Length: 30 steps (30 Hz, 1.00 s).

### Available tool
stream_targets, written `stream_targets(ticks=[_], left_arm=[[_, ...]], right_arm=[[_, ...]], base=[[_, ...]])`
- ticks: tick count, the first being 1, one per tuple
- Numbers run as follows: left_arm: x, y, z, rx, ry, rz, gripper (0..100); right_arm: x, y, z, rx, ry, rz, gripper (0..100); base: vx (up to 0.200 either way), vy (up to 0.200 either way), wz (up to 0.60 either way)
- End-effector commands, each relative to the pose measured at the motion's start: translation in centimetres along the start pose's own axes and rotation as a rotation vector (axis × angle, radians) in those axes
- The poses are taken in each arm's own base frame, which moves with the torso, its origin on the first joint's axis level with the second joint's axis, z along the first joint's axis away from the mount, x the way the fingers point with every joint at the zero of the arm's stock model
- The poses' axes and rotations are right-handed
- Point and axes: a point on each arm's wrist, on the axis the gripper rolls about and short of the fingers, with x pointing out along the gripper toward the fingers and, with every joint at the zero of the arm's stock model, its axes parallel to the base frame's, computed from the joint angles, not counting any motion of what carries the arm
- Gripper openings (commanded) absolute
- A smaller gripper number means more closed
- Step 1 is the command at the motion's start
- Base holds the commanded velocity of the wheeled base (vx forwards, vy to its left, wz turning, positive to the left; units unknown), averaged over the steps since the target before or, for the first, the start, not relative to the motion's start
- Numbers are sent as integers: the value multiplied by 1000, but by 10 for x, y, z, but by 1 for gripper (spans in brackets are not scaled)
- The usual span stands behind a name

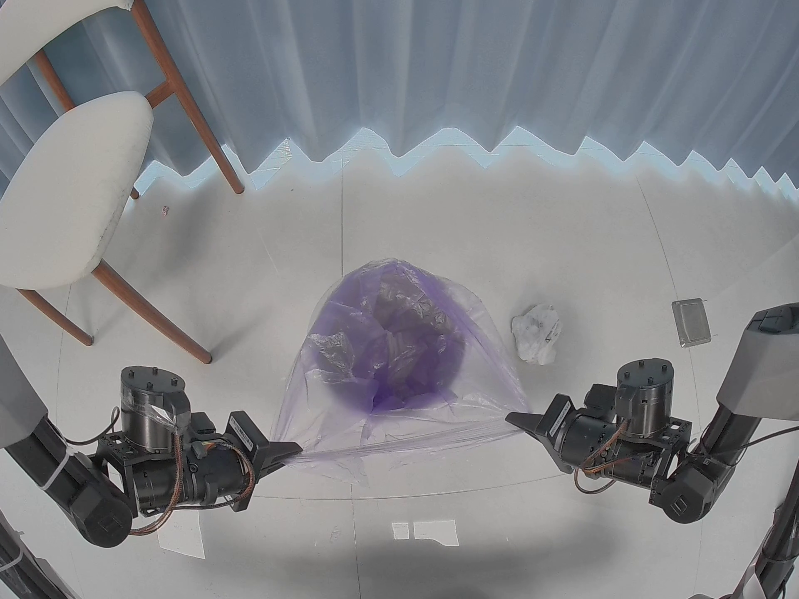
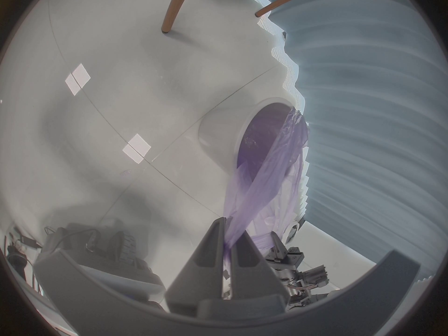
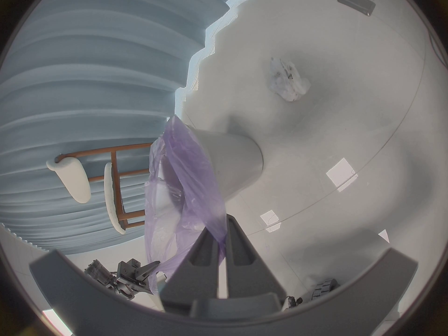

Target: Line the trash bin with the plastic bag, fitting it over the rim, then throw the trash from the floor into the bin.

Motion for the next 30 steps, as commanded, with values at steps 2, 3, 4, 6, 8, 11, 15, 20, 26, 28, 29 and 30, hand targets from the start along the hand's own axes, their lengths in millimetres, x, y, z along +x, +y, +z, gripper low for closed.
stream_targets(ticks=[2, 3, 4, 6, 8, 11, 15, 20, 26, 28, 29, 30], left_arm=[[9, 10, 0, 20, 4, 55, 0], [13, 14, 0, 33, -1, 76, 0], [16, 17, 0, 38, -5, 96, 0], [20, 21, 1, 39, -13, 115, 0], [24, 23, 1, 40, -22, 122, 0], [33, 27, 3, 39, -30, 121, 0], [42, 31, 5, 43, -40, 111, 0], [65, 39, 12, 53, -124, 124, 0], [80, 40, 19, 107, -142, 127, 0], [83, 39, 22, 120, -150, 123, 0], [86, 38, 26, 126, -160, 117, 0], [88, 37, 29, 124, -170, 114, 0]], right_arm=[[12, -14, -5, -14, 4, -35, 0], [17, -18, -6, -23, -6, -35, 0], [21, -23, -8, -33, -11, -36, 0], [26, -28, -11, -48, -18, -35, 0], [31, -35, -13, -67, -20, -40, 0], [37, -43, -17, -104, -18, -47, 0], [44, -52, -20, -135, -19, -49, 0], [63, -57, -19, -186, -45, -27, 0], [86, -61, -17, -271, -62, -6, 0], [91, -63, -17, -294, -63, -4, 0], [96, -63, -16, -310, -68, -1, 0], [98, -63, -16, -315, -68, -1, 0]], base=[[0, 0, 0], [0, 0, 0], [0, 0, 0], [0, 0, 0], [0, 0, 0], [0, 0, 0], [0, 0, 0], [0, 0, 0], [0, 0, 0], [0, 0, 0], [0, 0, 0], [0, 0, 0]])
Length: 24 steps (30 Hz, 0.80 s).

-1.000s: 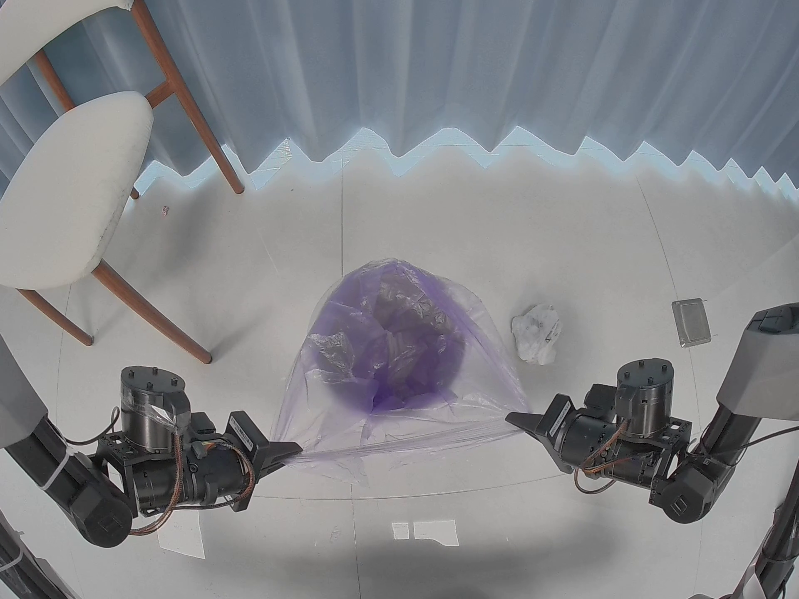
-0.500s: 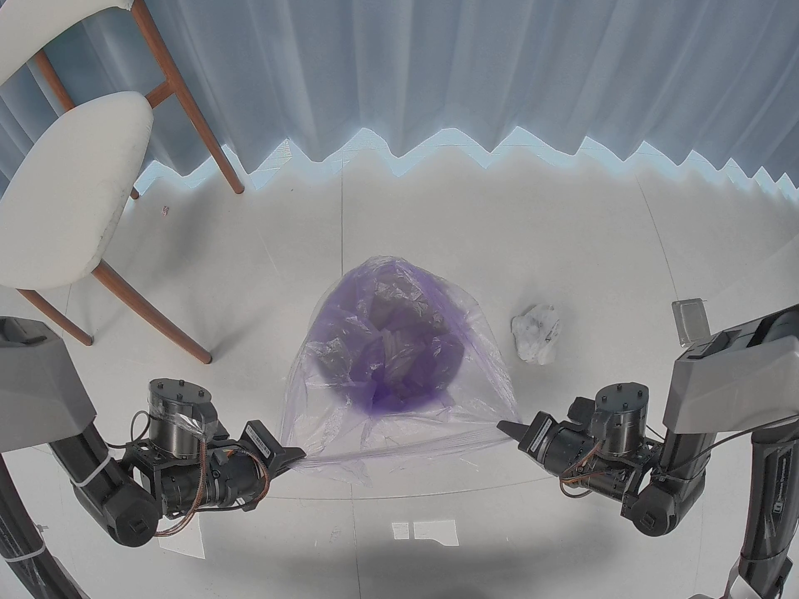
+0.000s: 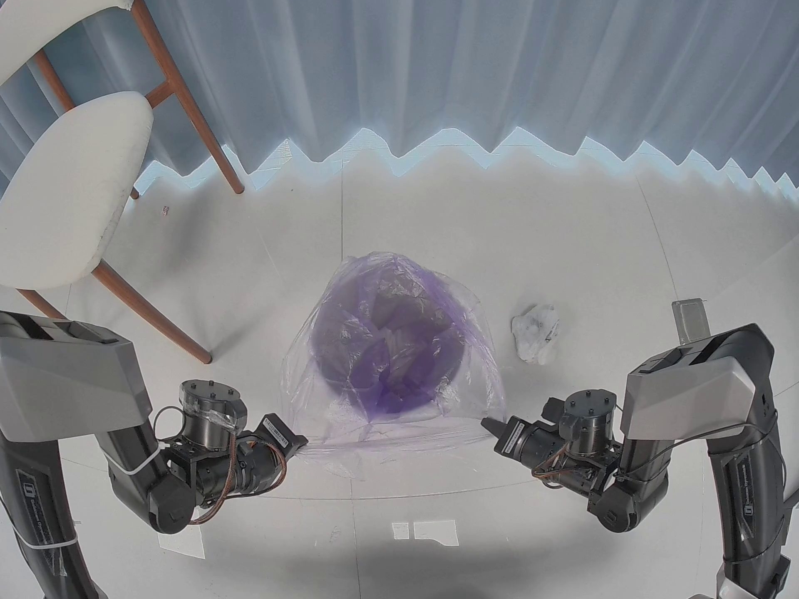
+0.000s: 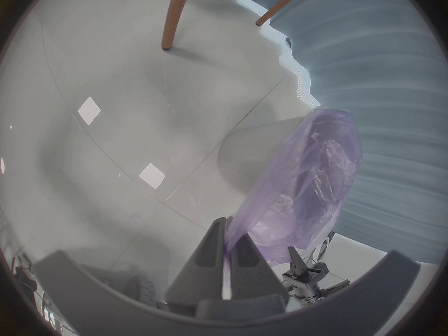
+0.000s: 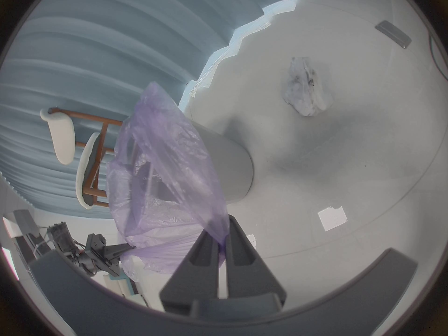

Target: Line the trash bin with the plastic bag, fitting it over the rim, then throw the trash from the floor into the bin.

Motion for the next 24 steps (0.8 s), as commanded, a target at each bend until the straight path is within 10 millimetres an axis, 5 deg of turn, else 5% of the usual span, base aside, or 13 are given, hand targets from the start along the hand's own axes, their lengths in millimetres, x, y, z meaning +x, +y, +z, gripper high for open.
stream_targets(ticks=[1, 12, 24], left_arm=[[16, 4, 7, 4, -19, 13, 0], [31, 12, 22, -14, -102, 46, 0], [42, 15, 33, -25, -147, 52, 0]], right_arm=[[18, -10, -8, -28, 13, -9, 0], [49, -6, 3, -31, -18, -11, 0], [61, -16, 11, -15, -40, -28, 0]], base=[[0, 0, 0], [0, 0, 0], [0, 0, 0]])
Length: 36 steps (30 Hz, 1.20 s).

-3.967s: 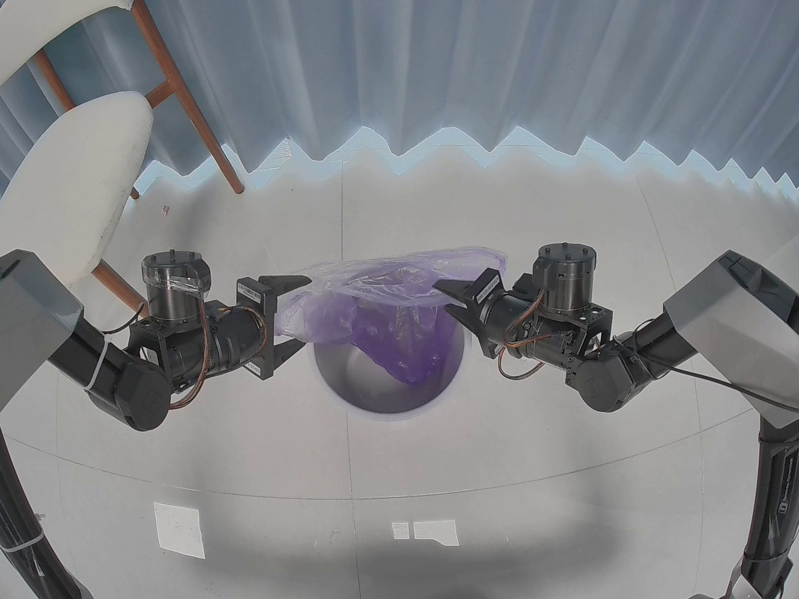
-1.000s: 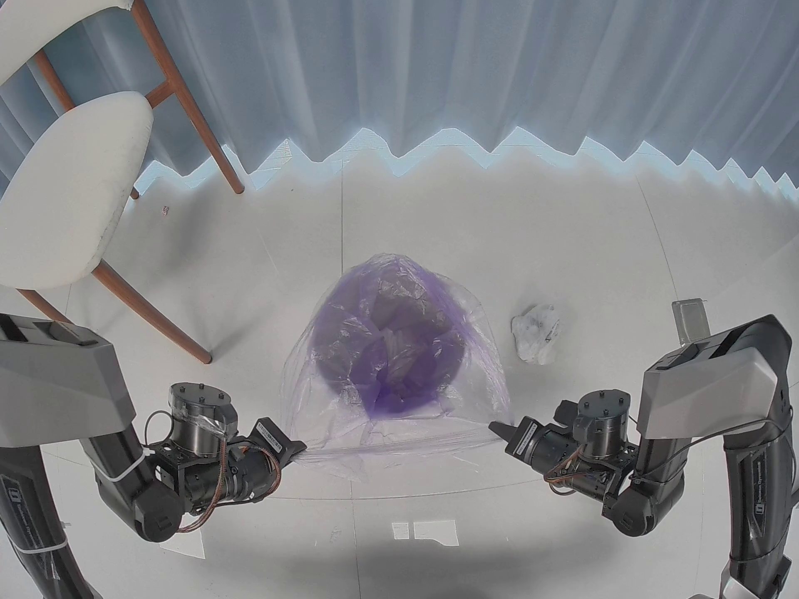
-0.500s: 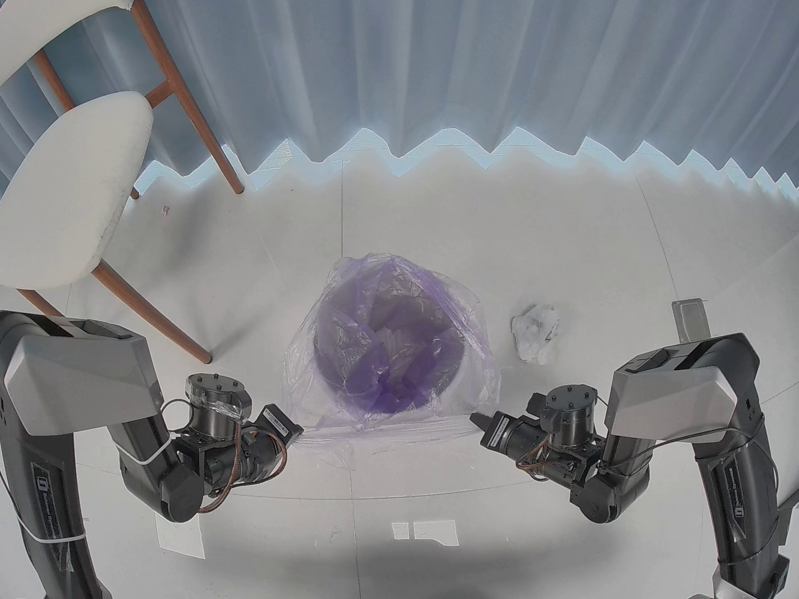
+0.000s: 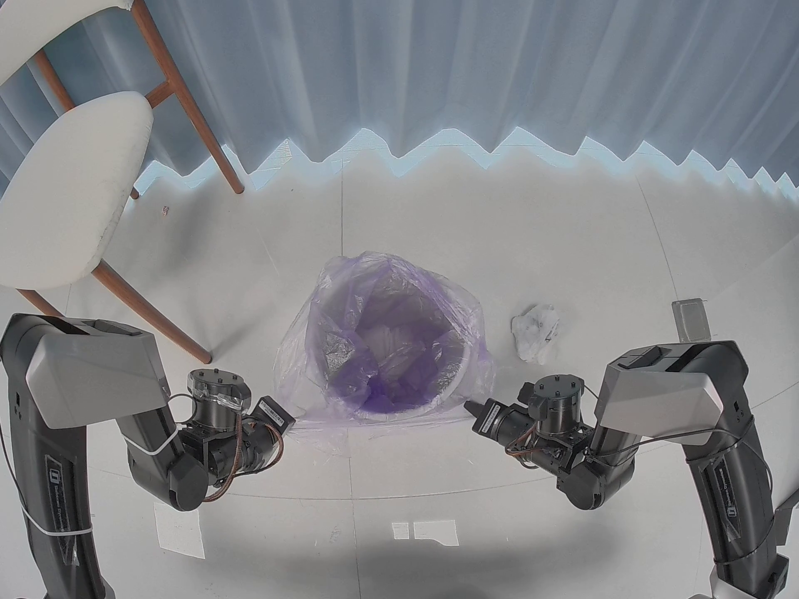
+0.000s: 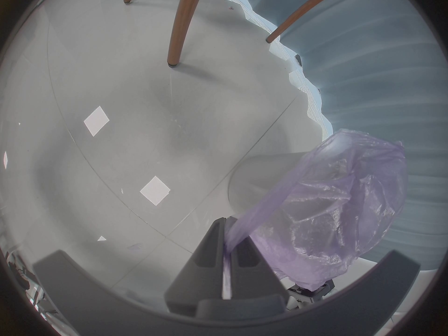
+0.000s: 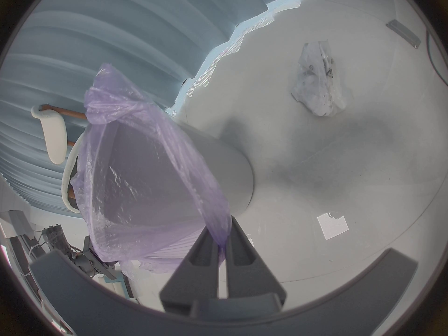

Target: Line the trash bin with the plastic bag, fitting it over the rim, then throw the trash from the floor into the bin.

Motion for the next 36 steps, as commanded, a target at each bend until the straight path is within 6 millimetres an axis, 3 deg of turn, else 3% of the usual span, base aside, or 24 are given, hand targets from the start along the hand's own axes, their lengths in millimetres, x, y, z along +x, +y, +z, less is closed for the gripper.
stream_targets(ticks=[1, 12, 13, 15, 16, 24, 32, 36], left_arm=[[6, 2, 0, 5, -5, 5, 0], [5, 1, -3, 15, -13, 6, 0], [4, 2, -3, 16, -14, 8, 0], [2, 1, -4, 21, -10, 10, 0], [1, 2, -4, 27, -10, 13, 100], [-15, 0, -9, 48, -21, 28, 100], [-57, -13, -22, 81, 8, -40, 100], [-84, -17, -21, 83, -3, -67, 100]], right_arm=[[5, -6, 1, 2, -11, -8, 0], [4, -7, 0, 0, -7, -12, 0], [3, -7, 0, 0, -7, -12, 100], [1, -6, -1, -2, -3, -12, 100], [-1, -5, -1, -1, -2, -13, 100], [-36, 9, 3, 10, 29, -26, 100], [-71, 7, 0, 13, 10, -20, 100], [-98, 13, 1, 3, 2, -9, 100]], base=[[0, 0, 0], [0, 0, 0], [0, 0, 0], [0, 0, 0], [0, 0, 0], [0, 0, 0], [0, 0, 0], [0, 0, 0]])
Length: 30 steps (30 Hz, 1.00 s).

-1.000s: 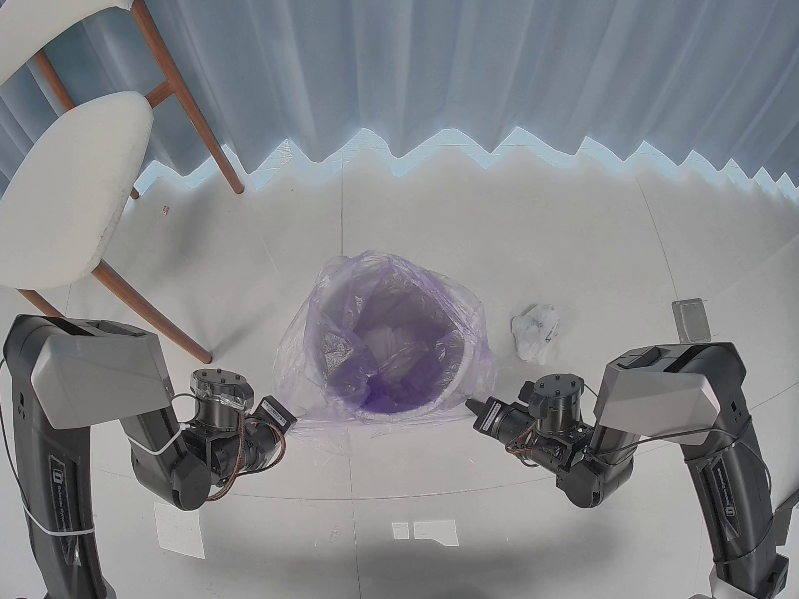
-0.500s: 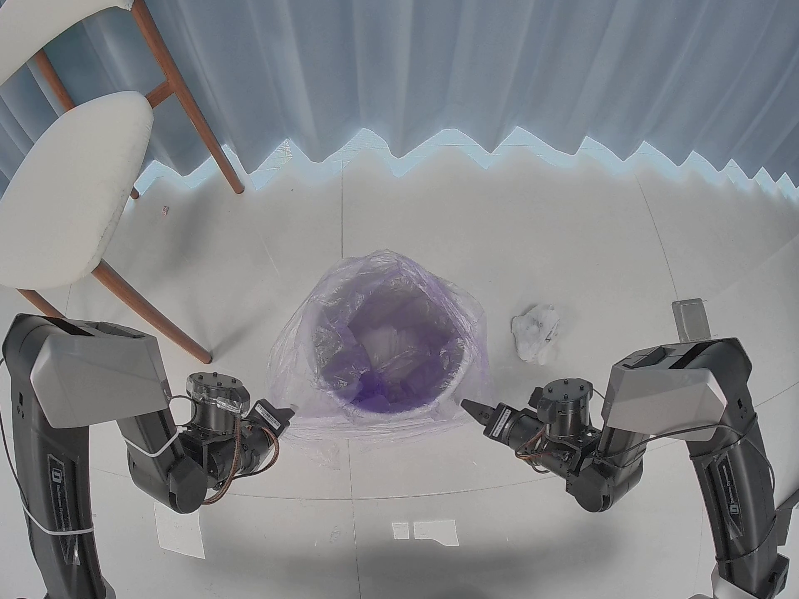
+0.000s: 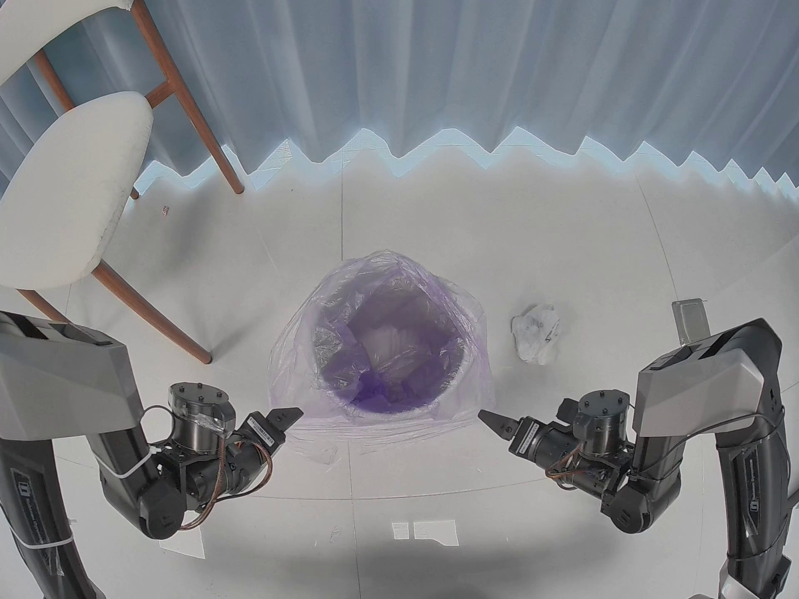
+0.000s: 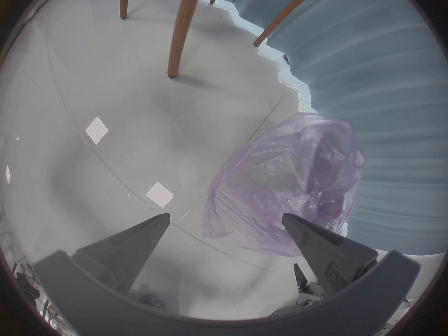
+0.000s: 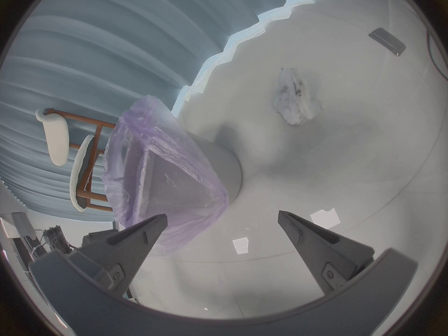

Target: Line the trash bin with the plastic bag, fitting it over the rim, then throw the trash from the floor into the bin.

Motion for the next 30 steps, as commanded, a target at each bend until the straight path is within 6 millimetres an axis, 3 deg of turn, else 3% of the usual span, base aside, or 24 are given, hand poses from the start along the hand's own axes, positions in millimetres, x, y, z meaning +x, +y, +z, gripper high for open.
stream_targets(ticks=[1, 10, 16, 24, 30], left_arm=[[-41, -14, 3, 9, -22, -72, 100], [-107, -23, 2, 26, -59, -194, 100], [-155, -28, -3, 168, -98, -333, 100], [-164, -19, -3, 329, -203, -264, 100], [-165, -17, -2, 357, -278, -195, 100]], right_arm=[[-35, 12, 8, -10, -17, 19, 100], [-79, 32, 23, -16, -51, 53, 100], [-104, 39, 31, -19, -82, 67, 100], [-116, 31, 46, -133, -154, 21, 100], [-108, 36, 56, -321, -201, 37, 100]], base=[[0, 0, 0], [0, 0, 0], [0, 0, 0], [0, 0, 0], [0, 0, 0]])
